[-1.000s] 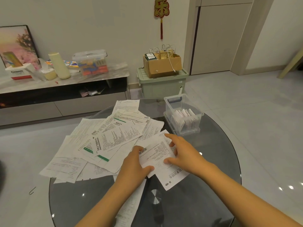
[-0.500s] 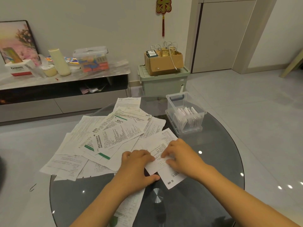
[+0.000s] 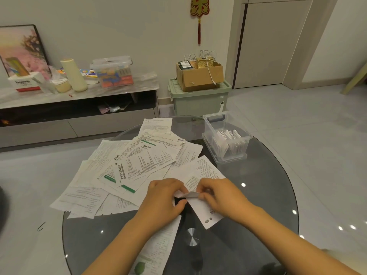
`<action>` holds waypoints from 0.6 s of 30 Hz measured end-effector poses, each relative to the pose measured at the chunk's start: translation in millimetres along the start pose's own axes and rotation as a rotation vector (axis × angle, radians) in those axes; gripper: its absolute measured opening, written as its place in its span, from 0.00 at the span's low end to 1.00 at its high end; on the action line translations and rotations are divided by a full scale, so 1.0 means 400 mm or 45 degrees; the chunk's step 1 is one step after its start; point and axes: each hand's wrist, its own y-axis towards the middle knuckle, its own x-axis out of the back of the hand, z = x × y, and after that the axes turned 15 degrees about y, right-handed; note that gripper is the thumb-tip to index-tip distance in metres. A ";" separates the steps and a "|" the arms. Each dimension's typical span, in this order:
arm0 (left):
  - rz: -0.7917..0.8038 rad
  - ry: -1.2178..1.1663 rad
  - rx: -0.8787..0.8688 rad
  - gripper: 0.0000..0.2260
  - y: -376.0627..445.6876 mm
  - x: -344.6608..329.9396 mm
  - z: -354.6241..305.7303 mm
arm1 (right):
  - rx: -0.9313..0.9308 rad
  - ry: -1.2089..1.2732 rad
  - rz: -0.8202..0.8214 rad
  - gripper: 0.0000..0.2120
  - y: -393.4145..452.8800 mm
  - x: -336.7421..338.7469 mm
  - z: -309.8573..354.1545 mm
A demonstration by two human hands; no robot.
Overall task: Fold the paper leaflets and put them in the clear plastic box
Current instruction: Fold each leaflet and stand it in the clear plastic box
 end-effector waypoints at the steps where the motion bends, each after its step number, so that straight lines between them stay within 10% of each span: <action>1: 0.014 -0.046 0.031 0.06 0.003 0.001 0.003 | -0.019 0.068 0.027 0.04 -0.001 0.007 -0.002; 11: 0.107 -0.266 0.265 0.05 0.020 -0.031 0.004 | -0.266 -0.030 0.005 0.14 0.001 0.013 -0.012; 18: 0.051 -0.127 0.263 0.27 0.021 -0.043 -0.020 | -0.347 -0.330 -0.075 0.15 0.003 0.007 -0.005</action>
